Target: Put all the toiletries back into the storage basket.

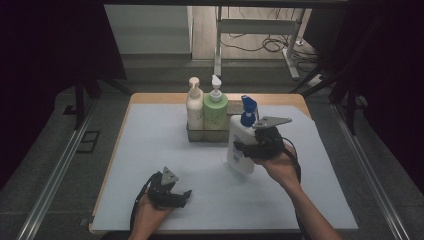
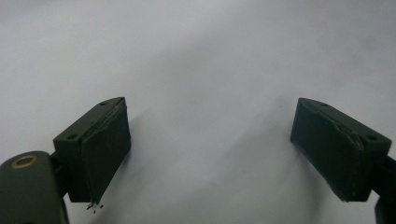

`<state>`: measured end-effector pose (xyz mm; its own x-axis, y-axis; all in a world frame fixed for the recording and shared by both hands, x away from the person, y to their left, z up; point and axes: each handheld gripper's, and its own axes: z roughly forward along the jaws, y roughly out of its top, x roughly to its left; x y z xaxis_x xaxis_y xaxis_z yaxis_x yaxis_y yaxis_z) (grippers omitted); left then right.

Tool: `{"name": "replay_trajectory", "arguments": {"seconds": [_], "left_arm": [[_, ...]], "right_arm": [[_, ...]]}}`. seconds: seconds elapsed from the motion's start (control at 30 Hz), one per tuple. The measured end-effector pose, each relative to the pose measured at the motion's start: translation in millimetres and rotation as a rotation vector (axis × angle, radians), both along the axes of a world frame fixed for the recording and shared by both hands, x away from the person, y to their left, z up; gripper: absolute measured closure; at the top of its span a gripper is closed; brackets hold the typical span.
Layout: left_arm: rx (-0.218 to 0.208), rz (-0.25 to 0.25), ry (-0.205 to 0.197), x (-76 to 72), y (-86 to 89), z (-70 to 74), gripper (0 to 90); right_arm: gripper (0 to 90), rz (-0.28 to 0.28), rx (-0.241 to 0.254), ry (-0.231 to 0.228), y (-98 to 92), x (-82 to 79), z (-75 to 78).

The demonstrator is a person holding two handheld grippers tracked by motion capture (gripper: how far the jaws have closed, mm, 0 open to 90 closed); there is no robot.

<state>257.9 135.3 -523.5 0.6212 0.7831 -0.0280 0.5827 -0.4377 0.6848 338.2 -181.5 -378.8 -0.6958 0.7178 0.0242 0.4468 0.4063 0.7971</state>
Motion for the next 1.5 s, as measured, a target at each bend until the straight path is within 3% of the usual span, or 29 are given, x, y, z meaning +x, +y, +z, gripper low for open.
{"name": "replay_trajectory", "arguments": {"seconds": [0.43, 1.13, 1.5], "left_arm": [[0.004, -0.003, 0.001, 0.2, 0.4, 0.1, 11.9], [-0.001, 0.000, 0.001, 0.1, 0.1, 0.0, 11.9], [-0.001, 0.000, 0.000, 0.1, 0.0, 0.0, 11.9]], "right_arm": [[40.1, -0.072, -0.004, -0.012, -15.3, 15.2, 12.6], [40.3, -0.138, 0.021, -0.027, -15.5, 43.2, 43.9], [40.4, -0.188, 0.029, -0.030, -13.4, 61.6, 43.0]]}}
